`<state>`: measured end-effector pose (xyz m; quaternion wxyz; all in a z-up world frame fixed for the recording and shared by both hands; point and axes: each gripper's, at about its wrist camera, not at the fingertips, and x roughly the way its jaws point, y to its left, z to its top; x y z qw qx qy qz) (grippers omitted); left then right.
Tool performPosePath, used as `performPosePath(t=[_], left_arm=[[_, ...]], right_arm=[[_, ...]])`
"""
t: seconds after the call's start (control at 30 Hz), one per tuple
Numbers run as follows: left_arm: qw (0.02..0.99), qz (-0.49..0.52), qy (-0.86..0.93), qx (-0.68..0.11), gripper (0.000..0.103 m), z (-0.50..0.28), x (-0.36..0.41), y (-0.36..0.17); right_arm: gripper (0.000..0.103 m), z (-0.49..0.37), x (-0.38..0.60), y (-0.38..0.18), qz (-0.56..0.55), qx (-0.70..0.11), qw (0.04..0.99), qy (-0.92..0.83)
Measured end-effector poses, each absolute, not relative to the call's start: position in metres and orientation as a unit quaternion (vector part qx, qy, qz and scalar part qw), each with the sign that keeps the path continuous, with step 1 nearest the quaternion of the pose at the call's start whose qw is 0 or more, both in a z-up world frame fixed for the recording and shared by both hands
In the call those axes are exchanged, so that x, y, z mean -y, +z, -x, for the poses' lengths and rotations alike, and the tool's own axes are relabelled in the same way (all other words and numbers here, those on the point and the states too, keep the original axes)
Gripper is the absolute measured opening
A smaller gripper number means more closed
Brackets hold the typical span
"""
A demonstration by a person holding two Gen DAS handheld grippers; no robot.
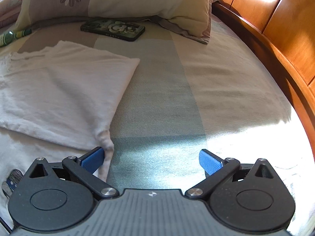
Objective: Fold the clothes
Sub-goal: 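Move the open left gripper toward the 'OH,YES!' sleeve while the right gripper withdraws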
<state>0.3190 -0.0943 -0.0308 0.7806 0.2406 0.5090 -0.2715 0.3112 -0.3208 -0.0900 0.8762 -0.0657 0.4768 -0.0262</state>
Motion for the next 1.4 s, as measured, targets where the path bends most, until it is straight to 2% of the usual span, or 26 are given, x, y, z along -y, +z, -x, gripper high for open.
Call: performPosePath(t=[0.1, 0.27, 0.37, 0.47, 0.57, 0.7, 0.77, 0.9, 1.0, 1.1, 1.3, 1.4], left_arm=[[0.788, -0.235, -0.262, -0.506, 0.101, -0.325, 0.094, -0.031], [0.802, -0.234, -0.237, -0.495, 0.101, -0.342, 0.085, -0.032], [0.813, -0.221, -0.221, -0.491, 0.101, -0.357, 0.071, -0.031], [0.827, -0.199, -0.203, -0.486, 0.101, -0.373, 0.054, -0.034], [0.837, -0.167, -0.186, -0.486, 0.101, -0.388, 0.039, -0.042], [0.825, -0.105, -0.146, -0.536, 0.101, -0.400, 0.009, -0.069], [0.832, -0.058, -0.146, -0.532, 0.101, -0.395, -0.009, -0.067], [0.845, -0.077, -0.161, -0.505, 0.101, -0.381, -0.014, -0.054], [0.834, -0.064, -0.155, -0.525, 0.101, -0.386, -0.019, -0.065], [0.836, -0.066, -0.147, -0.525, 0.102, -0.390, -0.021, -0.068], [0.851, -0.068, -0.162, -0.495, 0.102, -0.385, -0.026, -0.053], [0.842, -0.071, -0.158, -0.511, 0.102, -0.386, -0.025, -0.063]], right_arm=[[0.103, -0.306, 0.315, -0.074, 0.055, -0.440, 0.896, -0.009], [0.103, -0.315, 0.280, -0.058, 0.023, -0.383, 0.912, 0.144], [0.103, -0.322, 0.260, -0.067, 0.017, -0.392, 0.895, 0.211], [0.103, -0.331, 0.254, -0.090, -0.001, -0.448, 0.872, 0.198], [0.103, -0.325, 0.246, -0.092, 0.027, -0.431, 0.882, 0.190], [0.103, -0.320, 0.237, -0.095, 0.063, -0.431, 0.882, 0.178], [0.103, -0.324, 0.240, -0.088, 0.050, -0.447, 0.874, 0.183], [0.103, -0.337, 0.255, -0.069, 0.001, -0.426, 0.888, 0.170], [0.103, -0.361, 0.258, -0.076, -0.010, -0.432, 0.887, 0.160], [0.103, -0.379, 0.260, -0.092, 0.025, -0.445, 0.886, 0.126], [0.103, -0.371, 0.255, -0.070, 0.010, -0.438, 0.889, 0.132], [0.103, -0.359, 0.235, -0.072, 0.030, -0.444, 0.882, 0.156]])
